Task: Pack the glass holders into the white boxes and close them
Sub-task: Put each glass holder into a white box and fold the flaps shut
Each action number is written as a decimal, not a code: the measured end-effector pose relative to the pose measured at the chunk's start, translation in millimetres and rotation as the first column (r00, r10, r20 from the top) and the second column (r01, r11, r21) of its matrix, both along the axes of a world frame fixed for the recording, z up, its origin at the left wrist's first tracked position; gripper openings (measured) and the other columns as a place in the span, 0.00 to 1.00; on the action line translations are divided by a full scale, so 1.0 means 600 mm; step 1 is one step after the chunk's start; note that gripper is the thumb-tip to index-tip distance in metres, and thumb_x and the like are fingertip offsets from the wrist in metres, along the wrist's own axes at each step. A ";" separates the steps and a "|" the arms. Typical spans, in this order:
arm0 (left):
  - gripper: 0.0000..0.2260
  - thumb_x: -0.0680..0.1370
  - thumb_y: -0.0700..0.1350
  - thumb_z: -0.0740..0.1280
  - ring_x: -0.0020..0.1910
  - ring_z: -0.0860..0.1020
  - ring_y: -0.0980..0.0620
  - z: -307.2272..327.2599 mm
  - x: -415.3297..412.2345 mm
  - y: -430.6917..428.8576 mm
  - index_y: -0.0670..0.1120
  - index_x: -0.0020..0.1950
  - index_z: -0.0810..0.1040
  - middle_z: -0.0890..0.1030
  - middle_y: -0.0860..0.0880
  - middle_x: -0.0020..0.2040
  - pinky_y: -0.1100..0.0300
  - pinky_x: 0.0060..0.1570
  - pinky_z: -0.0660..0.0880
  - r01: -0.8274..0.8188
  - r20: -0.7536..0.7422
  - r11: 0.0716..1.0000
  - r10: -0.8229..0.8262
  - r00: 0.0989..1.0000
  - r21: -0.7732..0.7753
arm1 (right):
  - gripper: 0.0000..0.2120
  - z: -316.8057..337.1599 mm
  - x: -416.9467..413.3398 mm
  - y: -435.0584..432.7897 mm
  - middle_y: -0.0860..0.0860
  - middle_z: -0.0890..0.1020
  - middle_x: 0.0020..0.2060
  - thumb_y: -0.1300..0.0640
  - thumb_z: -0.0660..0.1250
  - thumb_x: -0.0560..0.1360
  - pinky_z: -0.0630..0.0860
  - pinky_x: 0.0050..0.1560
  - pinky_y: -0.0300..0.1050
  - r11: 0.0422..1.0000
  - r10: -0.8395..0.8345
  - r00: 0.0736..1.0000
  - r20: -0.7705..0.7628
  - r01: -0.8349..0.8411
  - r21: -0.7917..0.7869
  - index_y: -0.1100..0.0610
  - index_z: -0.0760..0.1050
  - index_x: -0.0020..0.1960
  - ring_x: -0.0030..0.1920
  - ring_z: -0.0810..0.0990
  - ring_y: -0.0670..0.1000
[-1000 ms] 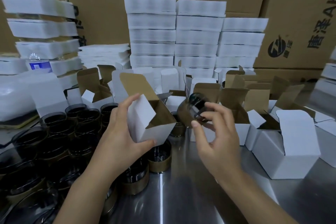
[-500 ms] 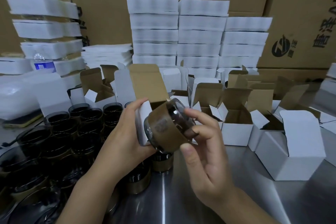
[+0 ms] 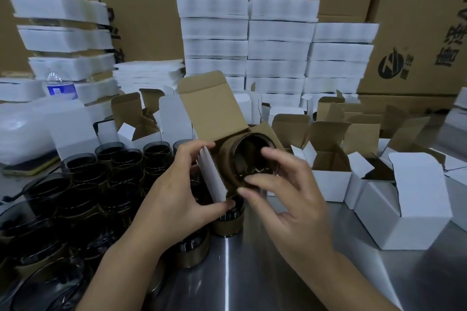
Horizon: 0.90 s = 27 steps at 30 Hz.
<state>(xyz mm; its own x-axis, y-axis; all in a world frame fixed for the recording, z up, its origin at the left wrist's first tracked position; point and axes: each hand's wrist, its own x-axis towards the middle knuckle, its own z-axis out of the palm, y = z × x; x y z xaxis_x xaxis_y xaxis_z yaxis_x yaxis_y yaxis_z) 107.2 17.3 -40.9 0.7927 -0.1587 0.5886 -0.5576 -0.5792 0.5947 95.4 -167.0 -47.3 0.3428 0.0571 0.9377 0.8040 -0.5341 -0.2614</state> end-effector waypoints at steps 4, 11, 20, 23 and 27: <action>0.37 0.60 0.61 0.75 0.63 0.72 0.65 -0.001 0.002 -0.001 0.72 0.64 0.60 0.71 0.66 0.63 0.61 0.59 0.72 0.036 0.033 0.999 -0.036 0.999 0.020 | 0.09 -0.004 0.003 0.001 0.52 0.81 0.49 0.53 0.68 0.74 0.67 0.62 0.35 0.987 -0.116 0.992 0.052 0.121 -0.101 0.56 0.85 0.45 0.59 0.73 0.52; 0.36 0.60 0.61 0.75 0.62 0.72 0.66 -0.003 0.000 -0.003 0.71 0.63 0.62 0.71 0.68 0.63 0.62 0.58 0.73 0.044 0.042 0.999 -0.044 0.998 -0.002 | 0.10 -0.005 0.004 0.000 0.44 0.82 0.47 0.51 0.64 0.75 0.62 0.57 0.42 0.950 -0.228 0.972 0.053 0.234 -0.207 0.50 0.84 0.46 0.56 0.74 0.48; 0.38 0.58 0.58 0.77 0.62 0.73 0.66 0.014 -0.010 -0.006 0.70 0.63 0.63 0.73 0.69 0.61 0.72 0.54 0.73 0.128 0.043 0.969 -0.122 0.992 -0.213 | 0.18 -0.001 -0.006 -0.005 0.48 0.69 0.61 0.54 0.60 0.77 0.66 0.63 0.44 0.997 -0.072 0.993 0.093 0.070 0.031 0.56 0.70 0.65 0.65 0.68 0.47; 0.41 0.59 0.57 0.77 0.63 0.74 0.64 0.018 -0.013 -0.003 0.71 0.66 0.61 0.73 0.67 0.63 0.72 0.52 0.74 0.165 0.012 0.944 -0.169 0.986 -0.284 | 0.15 0.006 -0.009 -0.003 0.41 0.72 0.60 0.50 0.58 0.76 0.69 0.61 0.38 0.921 0.208 0.954 -0.216 -0.117 0.371 0.46 0.69 0.62 0.65 0.70 0.45; 0.44 0.59 0.53 0.78 0.61 0.78 0.55 0.016 -0.014 -0.005 0.67 0.69 0.58 0.78 0.57 0.62 0.61 0.54 0.78 0.236 -0.038 0.915 -0.262 0.964 -0.326 | 0.19 0.007 0.008 -0.009 0.38 0.79 0.56 0.39 0.58 0.72 0.74 0.54 0.39 0.745 0.595 0.584 -0.552 -0.142 0.652 0.39 0.73 0.61 0.58 0.77 0.41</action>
